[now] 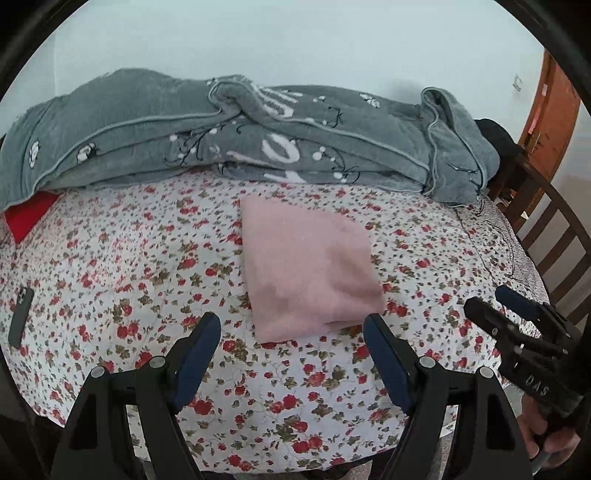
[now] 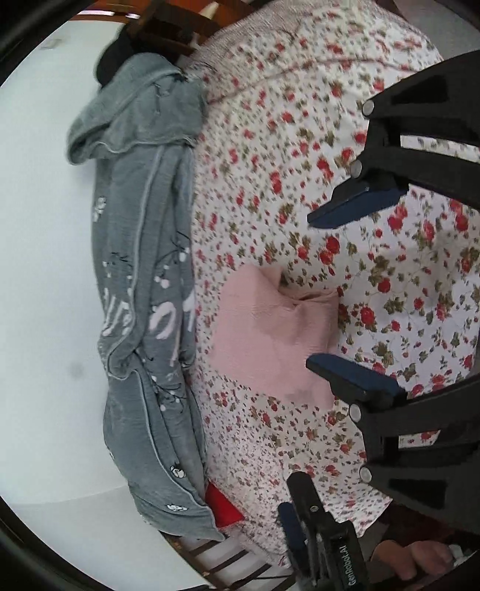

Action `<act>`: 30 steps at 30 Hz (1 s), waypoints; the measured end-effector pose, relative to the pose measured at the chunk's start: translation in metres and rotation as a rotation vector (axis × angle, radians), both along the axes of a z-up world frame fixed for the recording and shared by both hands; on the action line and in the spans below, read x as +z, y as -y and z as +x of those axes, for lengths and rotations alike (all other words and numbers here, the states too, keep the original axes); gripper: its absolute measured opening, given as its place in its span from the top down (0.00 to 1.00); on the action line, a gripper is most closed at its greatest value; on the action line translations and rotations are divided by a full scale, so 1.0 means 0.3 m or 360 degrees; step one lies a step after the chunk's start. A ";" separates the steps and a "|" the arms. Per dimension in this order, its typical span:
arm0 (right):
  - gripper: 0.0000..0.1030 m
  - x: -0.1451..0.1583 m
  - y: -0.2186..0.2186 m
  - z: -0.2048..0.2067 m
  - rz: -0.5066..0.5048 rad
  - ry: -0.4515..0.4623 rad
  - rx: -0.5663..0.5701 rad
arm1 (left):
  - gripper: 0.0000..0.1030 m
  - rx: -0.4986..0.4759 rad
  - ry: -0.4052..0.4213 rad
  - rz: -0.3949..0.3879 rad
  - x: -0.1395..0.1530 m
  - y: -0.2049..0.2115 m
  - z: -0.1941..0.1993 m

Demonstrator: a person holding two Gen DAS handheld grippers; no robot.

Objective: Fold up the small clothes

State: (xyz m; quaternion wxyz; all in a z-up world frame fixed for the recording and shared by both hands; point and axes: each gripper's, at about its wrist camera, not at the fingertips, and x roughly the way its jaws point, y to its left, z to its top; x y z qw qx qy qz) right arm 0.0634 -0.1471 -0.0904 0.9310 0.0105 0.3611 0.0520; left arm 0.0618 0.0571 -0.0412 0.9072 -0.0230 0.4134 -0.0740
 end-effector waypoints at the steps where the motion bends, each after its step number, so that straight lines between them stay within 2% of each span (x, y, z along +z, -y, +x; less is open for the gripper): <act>1: 0.25 0.010 -0.004 -0.014 -0.0021 0.0014 -0.0003 | 0.24 -0.0001 0.0008 0.0000 0.007 0.003 -0.007; 8: 0.16 0.045 -0.003 -0.054 -0.0075 0.0050 -0.0030 | 0.24 0.0013 0.0042 0.0022 0.048 0.021 -0.051; 30: 0.14 0.071 0.006 -0.067 -0.0067 0.0071 -0.0019 | 0.24 0.0045 0.0047 0.0052 0.061 0.014 -0.070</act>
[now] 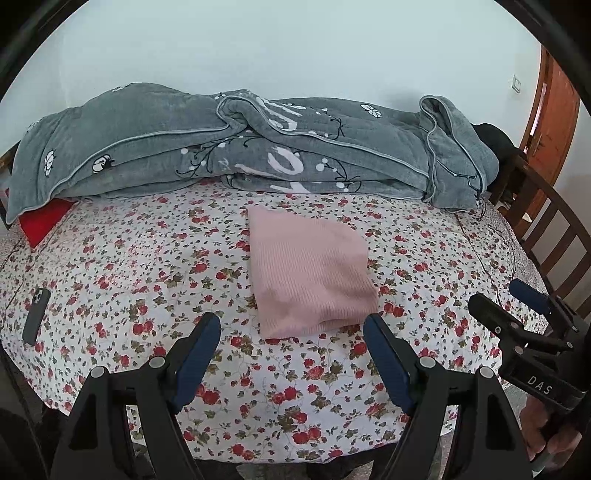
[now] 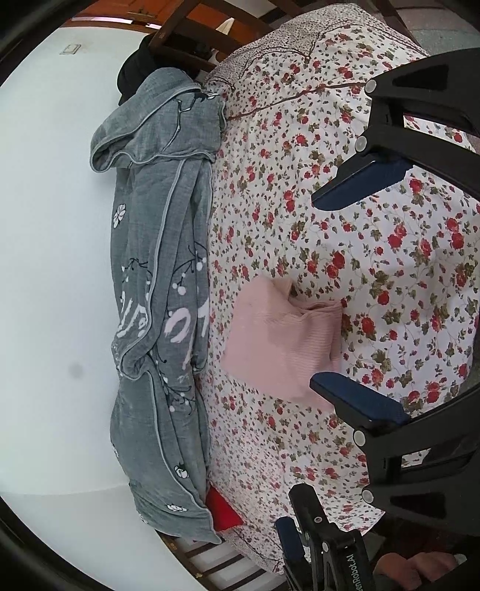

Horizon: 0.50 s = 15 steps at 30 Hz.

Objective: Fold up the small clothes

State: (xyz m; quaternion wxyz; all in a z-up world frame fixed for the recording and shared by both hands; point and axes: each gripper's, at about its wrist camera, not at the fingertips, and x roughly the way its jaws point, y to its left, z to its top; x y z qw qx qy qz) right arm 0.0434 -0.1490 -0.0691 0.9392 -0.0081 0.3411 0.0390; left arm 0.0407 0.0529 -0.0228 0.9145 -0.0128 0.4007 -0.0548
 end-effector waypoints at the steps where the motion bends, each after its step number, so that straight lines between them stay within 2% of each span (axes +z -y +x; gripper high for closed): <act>1: 0.14 0.002 0.000 -0.001 -0.0002 0.0003 0.0001 | 0.24 0.0000 0.0000 0.0001 0.002 -0.001 -0.001; 15: 0.14 0.014 0.001 -0.012 -0.0006 0.0019 0.0015 | 0.24 0.0011 -0.0005 0.0002 0.002 -0.009 -0.009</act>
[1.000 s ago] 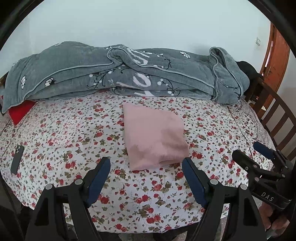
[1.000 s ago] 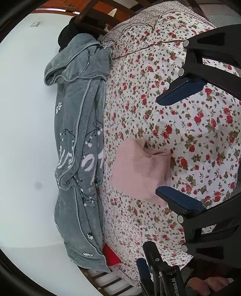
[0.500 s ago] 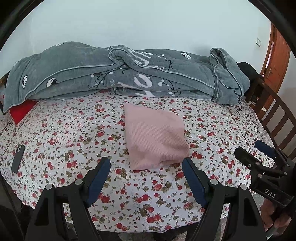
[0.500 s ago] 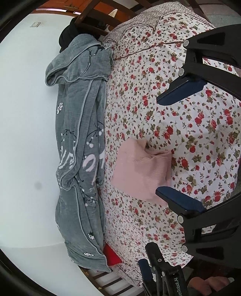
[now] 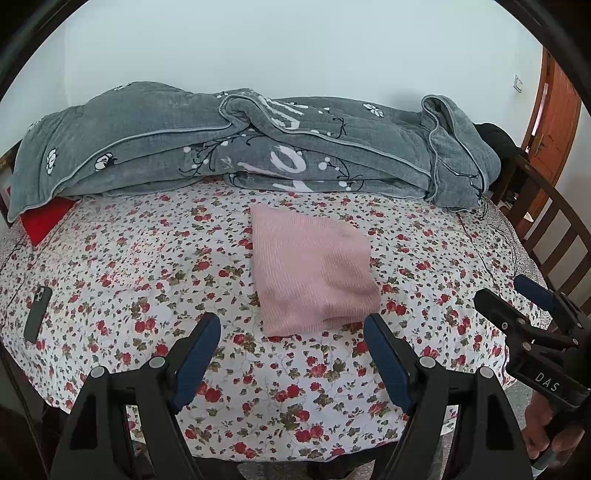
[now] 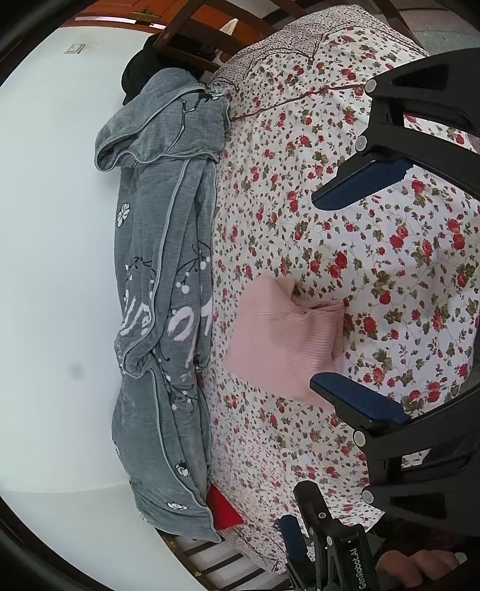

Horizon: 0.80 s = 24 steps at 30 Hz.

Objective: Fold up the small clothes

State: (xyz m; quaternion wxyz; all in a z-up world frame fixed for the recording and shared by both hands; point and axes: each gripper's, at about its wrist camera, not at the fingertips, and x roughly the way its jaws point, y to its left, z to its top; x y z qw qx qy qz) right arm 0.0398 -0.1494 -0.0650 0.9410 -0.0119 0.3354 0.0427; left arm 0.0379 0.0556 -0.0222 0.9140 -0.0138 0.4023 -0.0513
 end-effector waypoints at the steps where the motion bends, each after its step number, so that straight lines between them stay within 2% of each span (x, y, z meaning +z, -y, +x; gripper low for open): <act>1: 0.14 0.001 0.001 0.000 -0.0002 0.0001 0.0001 | 0.24 0.0001 0.0001 0.0001 0.003 -0.003 -0.003; 24: 0.14 0.015 -0.017 -0.004 -0.0002 0.0007 0.0009 | 0.24 -0.0005 -0.0006 -0.0003 0.006 -0.004 -0.004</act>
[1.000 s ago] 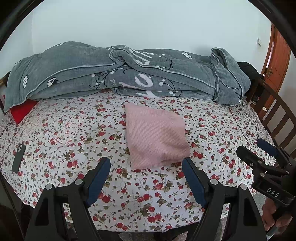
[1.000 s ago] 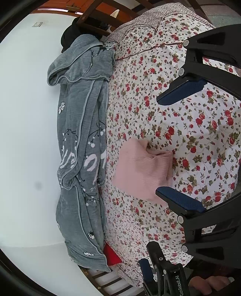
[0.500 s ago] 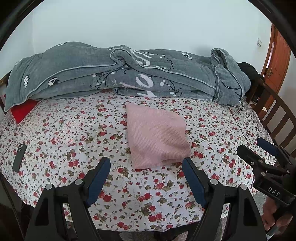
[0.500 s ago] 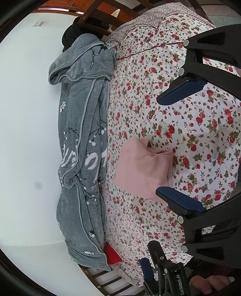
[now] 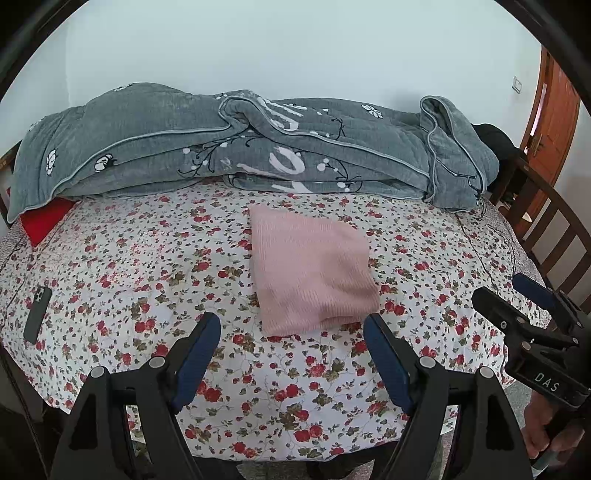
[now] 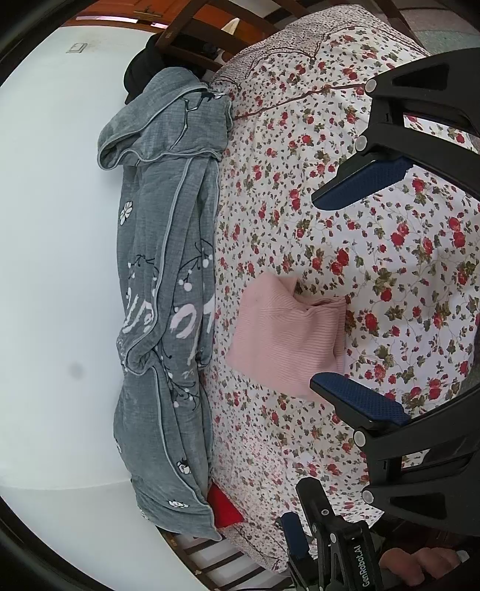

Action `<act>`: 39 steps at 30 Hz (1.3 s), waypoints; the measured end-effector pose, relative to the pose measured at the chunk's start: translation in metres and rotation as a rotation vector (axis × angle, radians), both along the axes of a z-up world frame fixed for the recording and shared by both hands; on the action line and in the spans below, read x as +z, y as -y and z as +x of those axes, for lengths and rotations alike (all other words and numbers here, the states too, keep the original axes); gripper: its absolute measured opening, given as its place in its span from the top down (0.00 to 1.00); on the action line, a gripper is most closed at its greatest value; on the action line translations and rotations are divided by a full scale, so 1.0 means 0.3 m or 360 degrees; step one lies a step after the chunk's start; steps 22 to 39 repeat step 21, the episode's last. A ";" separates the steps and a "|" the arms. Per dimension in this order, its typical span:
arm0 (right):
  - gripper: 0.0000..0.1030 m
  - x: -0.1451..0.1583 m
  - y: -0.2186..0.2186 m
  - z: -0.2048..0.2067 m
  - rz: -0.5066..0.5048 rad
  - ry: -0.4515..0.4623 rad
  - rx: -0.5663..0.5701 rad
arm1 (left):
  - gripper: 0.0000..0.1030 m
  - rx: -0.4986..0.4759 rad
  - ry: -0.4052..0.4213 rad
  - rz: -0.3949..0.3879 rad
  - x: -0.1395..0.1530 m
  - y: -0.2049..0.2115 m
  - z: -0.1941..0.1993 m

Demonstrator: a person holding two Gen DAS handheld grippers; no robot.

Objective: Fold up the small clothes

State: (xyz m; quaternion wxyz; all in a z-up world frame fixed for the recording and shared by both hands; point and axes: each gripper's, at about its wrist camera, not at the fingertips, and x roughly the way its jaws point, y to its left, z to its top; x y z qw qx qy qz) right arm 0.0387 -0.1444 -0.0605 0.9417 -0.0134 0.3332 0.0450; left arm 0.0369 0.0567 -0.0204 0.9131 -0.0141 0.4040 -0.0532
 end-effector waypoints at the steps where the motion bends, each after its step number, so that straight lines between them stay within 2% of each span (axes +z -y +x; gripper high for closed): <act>1: 0.14 -0.001 0.001 0.000 0.0001 -0.0001 0.0000 | 0.24 0.0001 -0.0002 -0.0001 0.000 0.003 0.001; 39: 0.14 -0.015 -0.004 0.028 0.0027 -0.0005 0.0025 | 0.23 -0.0023 0.0026 0.0005 -0.011 0.037 0.031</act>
